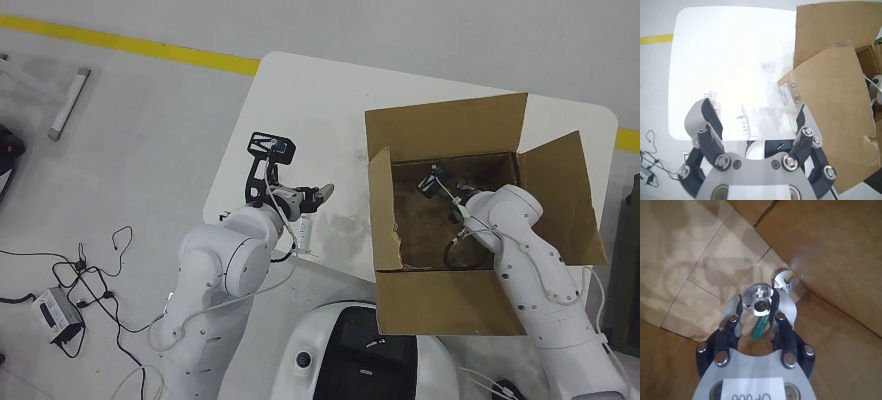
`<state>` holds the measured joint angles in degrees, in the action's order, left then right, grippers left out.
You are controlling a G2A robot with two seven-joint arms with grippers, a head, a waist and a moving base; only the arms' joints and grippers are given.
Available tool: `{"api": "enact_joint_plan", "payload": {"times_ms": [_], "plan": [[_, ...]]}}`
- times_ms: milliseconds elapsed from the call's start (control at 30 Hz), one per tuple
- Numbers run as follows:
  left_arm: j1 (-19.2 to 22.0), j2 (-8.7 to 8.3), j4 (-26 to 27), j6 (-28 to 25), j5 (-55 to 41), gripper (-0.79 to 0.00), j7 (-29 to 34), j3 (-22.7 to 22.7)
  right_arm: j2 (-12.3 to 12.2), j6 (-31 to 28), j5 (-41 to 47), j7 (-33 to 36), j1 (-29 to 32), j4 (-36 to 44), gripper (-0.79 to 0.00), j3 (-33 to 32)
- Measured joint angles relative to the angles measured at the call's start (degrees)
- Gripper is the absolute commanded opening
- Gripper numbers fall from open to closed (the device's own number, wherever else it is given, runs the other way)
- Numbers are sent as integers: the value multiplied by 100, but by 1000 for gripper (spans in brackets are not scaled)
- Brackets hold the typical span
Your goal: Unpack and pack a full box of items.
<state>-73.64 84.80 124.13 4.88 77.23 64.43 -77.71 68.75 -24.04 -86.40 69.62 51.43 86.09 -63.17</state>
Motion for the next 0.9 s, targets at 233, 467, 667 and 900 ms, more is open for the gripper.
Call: {"api": "enact_joint_plan", "payload": {"times_ms": [233, 467, 667, 900], "plan": [[0, 0, 0, 0, 0, 0, 0, 0, 2, 77, -74, 40, 44, 2, -465, -18], [0, 0, 0, 0, 0, 0, 0, 0, 13, 121, -106, 23, 40, -31, -505, -24], [0, 0, 0, 0, 0, 0, 0, 0, 28, 157, -152, 5, 4, -107, -545, -4], [0, 0, 0, 0, 0, 0, 0, 0, 48, 152, -178, -24, -20, -186, -545, 33]]}}
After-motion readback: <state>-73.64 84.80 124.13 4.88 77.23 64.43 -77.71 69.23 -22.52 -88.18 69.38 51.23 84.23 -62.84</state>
